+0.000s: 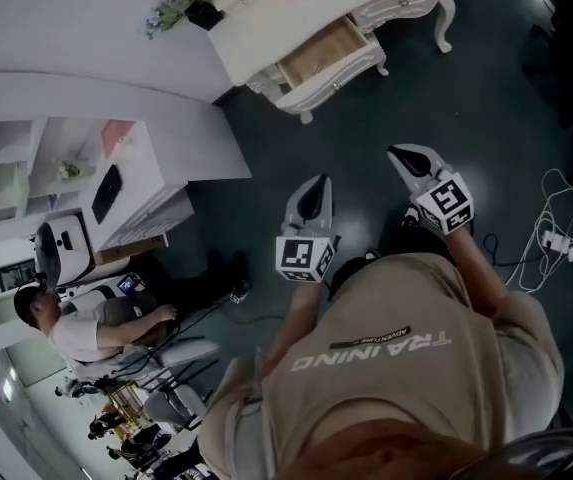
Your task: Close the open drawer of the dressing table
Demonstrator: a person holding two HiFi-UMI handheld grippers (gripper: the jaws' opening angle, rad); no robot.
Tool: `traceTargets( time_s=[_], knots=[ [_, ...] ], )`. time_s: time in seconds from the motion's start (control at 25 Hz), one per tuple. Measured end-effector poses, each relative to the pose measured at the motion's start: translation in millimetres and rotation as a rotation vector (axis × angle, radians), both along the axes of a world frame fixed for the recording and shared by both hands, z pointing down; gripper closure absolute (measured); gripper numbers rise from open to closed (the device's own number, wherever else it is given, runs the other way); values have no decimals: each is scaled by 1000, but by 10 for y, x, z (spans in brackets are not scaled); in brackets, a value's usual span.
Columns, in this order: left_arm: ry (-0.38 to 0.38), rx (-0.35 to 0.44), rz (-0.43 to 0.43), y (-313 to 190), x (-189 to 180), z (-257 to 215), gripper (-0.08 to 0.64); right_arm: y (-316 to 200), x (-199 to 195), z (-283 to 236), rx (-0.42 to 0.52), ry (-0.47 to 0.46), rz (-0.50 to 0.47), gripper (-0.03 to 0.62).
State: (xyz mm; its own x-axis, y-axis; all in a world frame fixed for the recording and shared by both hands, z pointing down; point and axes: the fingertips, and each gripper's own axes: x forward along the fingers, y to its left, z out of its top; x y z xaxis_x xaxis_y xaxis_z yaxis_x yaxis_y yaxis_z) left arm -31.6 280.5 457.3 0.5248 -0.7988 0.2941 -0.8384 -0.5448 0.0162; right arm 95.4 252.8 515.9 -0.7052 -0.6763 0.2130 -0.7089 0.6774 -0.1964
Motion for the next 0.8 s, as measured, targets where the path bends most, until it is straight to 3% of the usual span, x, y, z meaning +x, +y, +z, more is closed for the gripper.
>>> traceTargets(
  time_s=[0.16, 0.36, 0.64, 0.8],
  knots=[
    [-23, -41, -3, -97, 47, 84, 563, -211, -66, -67, -13, -76, -50, 588],
    [47, -135, -24, -393, -28, 314, 563, -521, 12, 36, -10, -65, -4, 588],
    [93, -131, 40, -958, -84, 492, 563, -735, -9, 42, -51, -7, 32, 588],
    [119, -98, 102, -1341, -131, 322, 563, -1108, -157, -353, 9, 30, 84, 588]
  ],
)
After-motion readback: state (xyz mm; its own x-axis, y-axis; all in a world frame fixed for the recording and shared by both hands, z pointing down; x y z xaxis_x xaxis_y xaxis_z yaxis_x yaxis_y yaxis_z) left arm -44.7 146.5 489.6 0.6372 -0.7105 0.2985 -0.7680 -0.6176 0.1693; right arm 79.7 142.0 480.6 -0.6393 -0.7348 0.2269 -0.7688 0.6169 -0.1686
